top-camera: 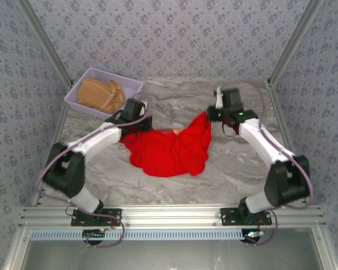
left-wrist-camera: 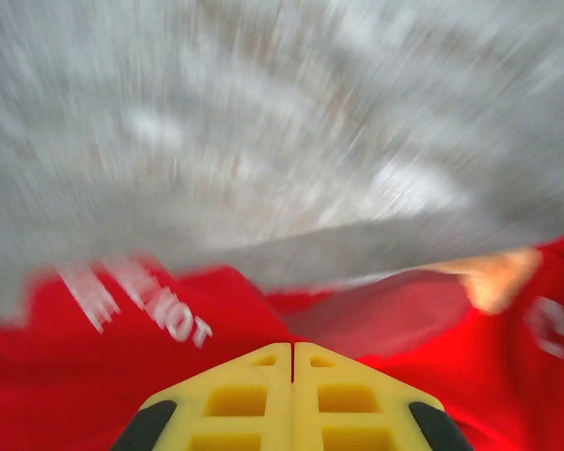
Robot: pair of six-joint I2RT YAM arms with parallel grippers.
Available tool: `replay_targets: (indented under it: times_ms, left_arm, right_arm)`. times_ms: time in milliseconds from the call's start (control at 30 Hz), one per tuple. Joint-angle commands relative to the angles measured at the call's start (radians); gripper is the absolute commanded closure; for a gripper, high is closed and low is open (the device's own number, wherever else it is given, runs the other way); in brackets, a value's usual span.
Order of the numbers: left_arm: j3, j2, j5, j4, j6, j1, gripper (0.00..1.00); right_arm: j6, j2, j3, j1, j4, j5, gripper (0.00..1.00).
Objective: Fold the inside-out t-shirt
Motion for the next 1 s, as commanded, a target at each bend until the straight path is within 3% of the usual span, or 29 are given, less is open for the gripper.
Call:
replay_targets:
  times_ms: [0, 100, 233, 267, 333, 367, 433, 533, 600, 733, 867, 967]
  left_arm:
    - [0.057, -0.268, -0.044, 0.157, 0.023, 0.008, 1.0]
    - [-0.021, -0.428, -0.033, 0.183, 0.008, 0.007, 1.0]
    - [-0.248, -0.588, 0.056, 0.181, -0.069, -0.001, 1.0]
    - [-0.322, -0.619, 0.089, 0.165, -0.09, -0.003, 0.94]
    - [-0.461, -0.663, 0.124, 0.113, -0.127, -0.014, 0.67]
    - [-0.526, -0.678, 0.134, 0.091, -0.147, -0.018, 0.53]
    - [-0.597, -0.696, 0.141, 0.026, -0.155, -0.018, 0.36]
    - [-0.589, -0.702, 0.099, -0.083, -0.121, -0.021, 0.25]
    - [-0.576, -0.696, 0.093, -0.07, -0.113, -0.023, 0.22]
    - [-0.51, -0.529, 0.082, 0.133, -0.146, -0.038, 0.19]
    - [-0.206, -0.185, 0.002, 0.056, -0.044, -0.062, 0.19]
    - [-0.036, 0.023, -0.021, 0.045, 0.003, -0.061, 0.17]
  right_arm:
    - [-0.051, -0.147, 0.132, -0.007, 0.085, -0.087, 1.0]
    - [-0.062, -0.251, 0.127, -0.005, 0.084, -0.154, 1.0]
    - [-0.02, -0.426, -0.081, -0.003, 0.075, -0.221, 0.99]
    - [-0.008, -0.473, -0.141, -0.001, 0.042, -0.212, 0.93]
    - [0.014, -0.548, -0.254, -0.001, -0.059, -0.158, 0.79]
    - [0.018, -0.578, -0.298, -0.005, -0.135, -0.104, 0.72]
    - [0.036, -0.601, -0.367, -0.015, -0.257, 0.046, 0.61]
    - [0.065, -0.585, -0.442, -0.019, -0.285, 0.098, 0.53]
    - [0.118, -0.556, -0.479, -0.014, -0.19, 0.048, 0.52]
    - [0.223, -0.334, -0.501, 0.058, 0.155, -0.122, 0.48]
    - [0.112, -0.019, -0.312, 0.156, 0.144, -0.06, 0.41]
    - [0.14, 0.104, -0.271, 0.118, 0.148, -0.051, 0.39]
